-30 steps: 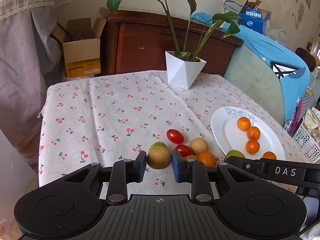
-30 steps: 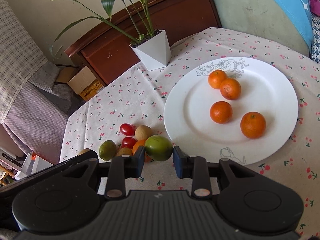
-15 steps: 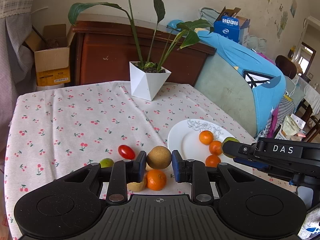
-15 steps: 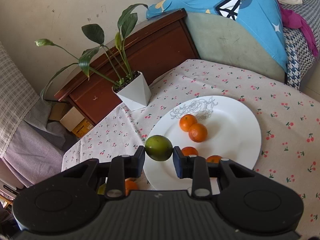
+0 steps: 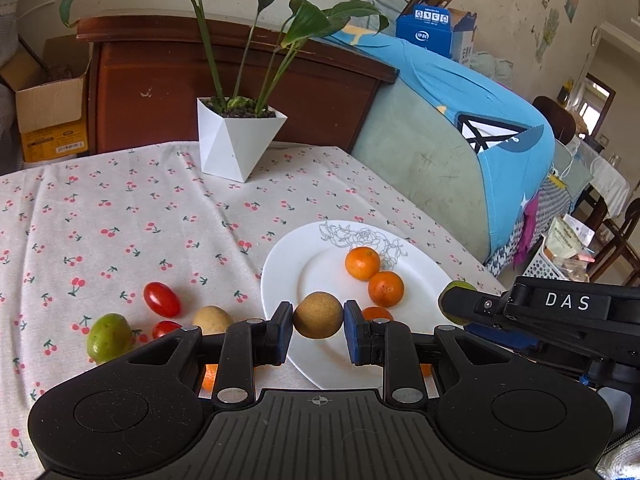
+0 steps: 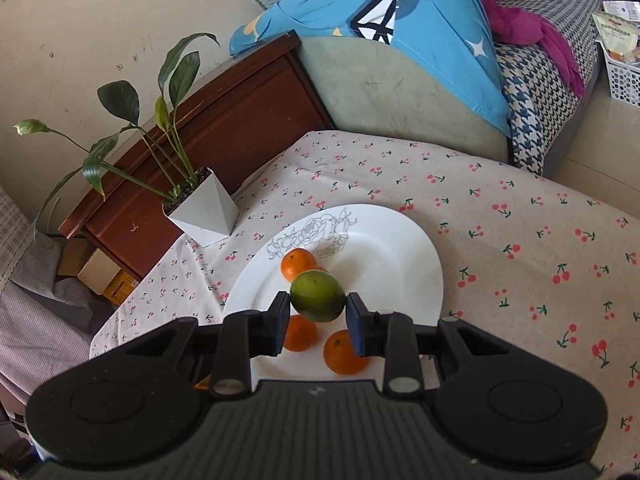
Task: Organize fruits
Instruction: 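Carry the kiwi and lime onto the white plate and open both tools, then move both tools back toward the fruit pile beside the plate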
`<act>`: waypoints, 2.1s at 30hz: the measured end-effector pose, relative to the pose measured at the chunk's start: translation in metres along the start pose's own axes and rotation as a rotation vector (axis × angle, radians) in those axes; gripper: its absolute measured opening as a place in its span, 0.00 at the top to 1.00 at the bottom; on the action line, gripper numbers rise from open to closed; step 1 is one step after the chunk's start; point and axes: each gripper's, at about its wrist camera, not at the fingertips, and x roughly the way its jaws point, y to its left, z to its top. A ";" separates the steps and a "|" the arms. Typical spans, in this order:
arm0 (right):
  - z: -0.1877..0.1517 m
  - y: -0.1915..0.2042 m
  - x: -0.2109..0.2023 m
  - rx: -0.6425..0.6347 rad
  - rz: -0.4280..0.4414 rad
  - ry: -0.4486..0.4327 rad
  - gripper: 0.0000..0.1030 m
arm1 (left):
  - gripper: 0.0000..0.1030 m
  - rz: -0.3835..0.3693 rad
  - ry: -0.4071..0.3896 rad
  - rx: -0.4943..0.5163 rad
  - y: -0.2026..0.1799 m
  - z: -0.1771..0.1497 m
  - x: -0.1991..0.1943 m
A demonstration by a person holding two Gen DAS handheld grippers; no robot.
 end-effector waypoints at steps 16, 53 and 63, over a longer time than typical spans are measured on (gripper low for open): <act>-0.001 -0.014 0.008 0.071 -0.035 0.023 0.68 | 0.74 -0.027 0.030 0.027 -0.016 -0.005 0.015; -0.039 0.052 0.010 -0.169 0.216 0.152 0.67 | 0.66 0.215 0.001 -0.148 0.080 0.022 -0.066; -0.062 0.069 0.031 -0.218 0.246 0.218 0.67 | 0.67 0.260 -0.022 -0.185 0.101 0.020 -0.073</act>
